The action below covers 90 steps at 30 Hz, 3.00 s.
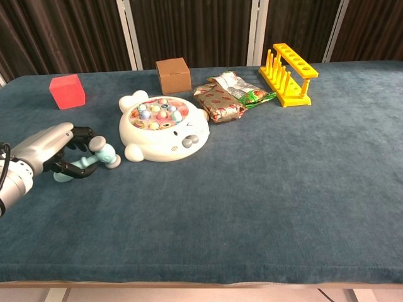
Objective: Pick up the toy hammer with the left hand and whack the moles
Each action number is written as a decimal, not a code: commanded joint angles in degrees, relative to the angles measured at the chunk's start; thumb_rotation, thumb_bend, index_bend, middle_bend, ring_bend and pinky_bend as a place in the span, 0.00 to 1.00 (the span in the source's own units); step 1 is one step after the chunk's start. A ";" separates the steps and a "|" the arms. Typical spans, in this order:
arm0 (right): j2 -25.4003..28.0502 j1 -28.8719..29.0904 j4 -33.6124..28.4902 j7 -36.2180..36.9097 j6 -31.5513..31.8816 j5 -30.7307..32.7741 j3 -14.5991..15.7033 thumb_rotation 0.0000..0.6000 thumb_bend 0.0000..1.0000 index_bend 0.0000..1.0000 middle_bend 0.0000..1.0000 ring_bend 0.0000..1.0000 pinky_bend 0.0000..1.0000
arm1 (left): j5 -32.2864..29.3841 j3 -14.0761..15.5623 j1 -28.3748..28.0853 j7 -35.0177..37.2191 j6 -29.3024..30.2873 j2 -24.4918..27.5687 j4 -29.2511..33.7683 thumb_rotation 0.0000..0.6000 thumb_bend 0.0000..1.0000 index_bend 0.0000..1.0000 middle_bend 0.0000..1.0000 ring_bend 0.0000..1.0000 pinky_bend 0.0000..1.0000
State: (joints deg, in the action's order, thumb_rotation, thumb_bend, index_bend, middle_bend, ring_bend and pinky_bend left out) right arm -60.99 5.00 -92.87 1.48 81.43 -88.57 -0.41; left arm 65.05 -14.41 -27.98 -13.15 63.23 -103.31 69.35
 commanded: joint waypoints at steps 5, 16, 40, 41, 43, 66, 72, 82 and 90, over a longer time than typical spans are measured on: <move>0.06 -0.07 0.05 0.17 0.11 0.07 -0.05 1.00 0.22 0.00 0.00 0.00 0.00 | -1.37 -0.17 -0.53 -0.71 -0.40 -0.42 -0.15 1.00 0.43 0.41 0.41 0.33 0.26; 0.14 -0.09 0.11 0.22 0.14 0.05 -0.04 1.00 0.22 0.00 0.00 0.00 0.00 | -2.23 -0.03 -1.02 -0.66 -0.68 -0.48 -0.79 1.00 0.44 0.41 0.41 0.33 0.26; 0.06 -0.14 0.06 -0.01 0.20 0.04 -0.03 1.00 0.22 0.00 0.00 0.00 0.00 | -3.65 -0.13 -2.07 0.58 -1.97 -0.79 -2.39 1.00 0.48 0.51 0.48 0.39 0.31; 0.06 -0.14 0.07 -0.01 0.19 0.04 -0.02 1.00 0.22 0.00 0.00 0.00 0.00 | -3.67 -0.15 -2.12 0.58 -1.95 -0.83 -2.48 1.00 0.47 0.51 0.48 0.39 0.31; 0.07 -0.11 0.07 -0.01 0.12 0.01 0.00 1.00 0.22 0.00 0.00 0.00 0.00 | -3.72 -0.18 -2.20 0.56 -1.90 -0.93 -2.63 1.00 0.47 0.51 0.48 0.40 0.32; -0.07 -0.19 -0.01 -0.32 0.23 -0.18 0.11 1.00 0.22 0.00 0.00 0.00 0.00 | -0.81 -0.59 -1.46 4.69 3.03 -2.90 -6.30 1.00 0.77 0.67 0.77 0.66 0.62; -0.01 -0.25 -0.07 -0.33 0.26 -0.38 0.27 1.00 0.22 0.00 0.00 0.00 0.00 | 1.15 -1.24 -0.64 10.62 4.04 -1.16 -3.67 1.00 0.80 0.61 0.77 0.68 0.86; 0.06 -0.04 -0.14 -0.45 -0.32 -0.56 0.51 1.00 0.22 0.00 0.00 0.00 0.00 | 1.31 -3.66 -1.55 11.93 3.22 3.47 3.99 1.00 0.82 0.57 0.83 0.80 1.00; 0.28 -0.12 -0.35 -0.17 -0.22 -0.68 0.62 1.00 0.22 0.00 0.00 0.00 0.00 | -5.99 -10.49 -8.60 1.55 -1.98 5.85 6.02 1.00 0.83 0.56 0.88 0.90 1.00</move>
State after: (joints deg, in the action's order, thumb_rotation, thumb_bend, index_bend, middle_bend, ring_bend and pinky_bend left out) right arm -60.72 4.88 -93.22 1.31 81.21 -89.25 0.20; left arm 63.83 -21.46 -32.83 -5.95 64.23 -98.46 75.04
